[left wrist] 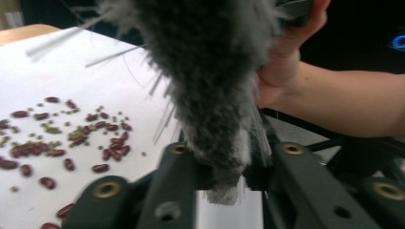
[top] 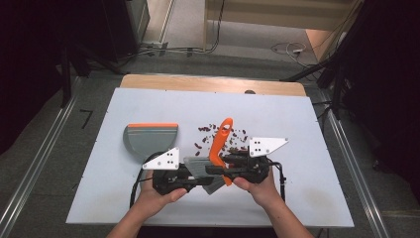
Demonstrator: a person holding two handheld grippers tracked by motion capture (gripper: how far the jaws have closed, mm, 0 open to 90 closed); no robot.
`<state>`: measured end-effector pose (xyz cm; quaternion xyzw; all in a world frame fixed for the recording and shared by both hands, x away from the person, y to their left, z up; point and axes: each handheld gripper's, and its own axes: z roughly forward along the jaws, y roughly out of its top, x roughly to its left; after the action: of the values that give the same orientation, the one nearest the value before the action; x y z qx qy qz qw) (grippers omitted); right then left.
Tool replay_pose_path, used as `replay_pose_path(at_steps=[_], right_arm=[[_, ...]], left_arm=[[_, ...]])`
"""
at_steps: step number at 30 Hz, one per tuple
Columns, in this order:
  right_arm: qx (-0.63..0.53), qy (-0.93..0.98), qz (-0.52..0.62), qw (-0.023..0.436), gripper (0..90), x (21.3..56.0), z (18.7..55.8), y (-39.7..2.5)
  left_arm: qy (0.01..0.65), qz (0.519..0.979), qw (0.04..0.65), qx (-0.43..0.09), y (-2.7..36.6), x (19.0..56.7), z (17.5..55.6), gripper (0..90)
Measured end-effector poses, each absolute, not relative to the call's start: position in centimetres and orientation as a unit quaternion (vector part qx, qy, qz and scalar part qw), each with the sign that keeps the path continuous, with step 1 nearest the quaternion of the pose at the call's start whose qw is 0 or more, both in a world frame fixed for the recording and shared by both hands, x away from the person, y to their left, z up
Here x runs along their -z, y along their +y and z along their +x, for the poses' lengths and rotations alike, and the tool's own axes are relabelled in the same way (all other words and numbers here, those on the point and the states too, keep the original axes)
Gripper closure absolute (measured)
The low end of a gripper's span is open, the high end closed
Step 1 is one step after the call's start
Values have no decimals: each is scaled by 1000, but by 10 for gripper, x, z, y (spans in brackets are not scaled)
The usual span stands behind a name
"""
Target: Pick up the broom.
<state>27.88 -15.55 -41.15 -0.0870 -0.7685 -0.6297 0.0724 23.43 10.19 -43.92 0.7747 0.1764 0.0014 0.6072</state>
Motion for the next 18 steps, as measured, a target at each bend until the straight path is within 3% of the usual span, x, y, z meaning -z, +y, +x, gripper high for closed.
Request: replay_pose_path(at_steps=[1, 2, 3, 4, 5, 7, 10, 18], right_arm=[[630, -769, -87, 72, 685, 412, 279, -155], [631, -767, -90, 69, 685, 410, 279, -157], [631, -767, -90, 69, 685, 410, 279, -157], [633, -766, -97, 61, 685, 409, 280, -160], [633, -766, -100, 56, 685, 408, 280, -162], [633, -765, -105, 52, 686, 408, 281, -163], [628, -767, -125, 31, 685, 407, 284, -168], [613, -772, -170, -9, 685, 408, 289, -178]], left_arm=[[181, 774, 606, -6, 103, 440, 234, 729], [187, 774, 605, -11, 104, 440, 234, 629], [195, 771, 606, -17, 106, 440, 233, 629], [202, 768, 607, -22, 109, 441, 234, 506], [212, 765, 607, -29, 111, 441, 234, 448], [228, 762, 606, -39, 115, 441, 234, 395], [245, 761, 597, -58, 120, 442, 234, 229], [279, 753, 591, -81, 134, 442, 234, 30]])
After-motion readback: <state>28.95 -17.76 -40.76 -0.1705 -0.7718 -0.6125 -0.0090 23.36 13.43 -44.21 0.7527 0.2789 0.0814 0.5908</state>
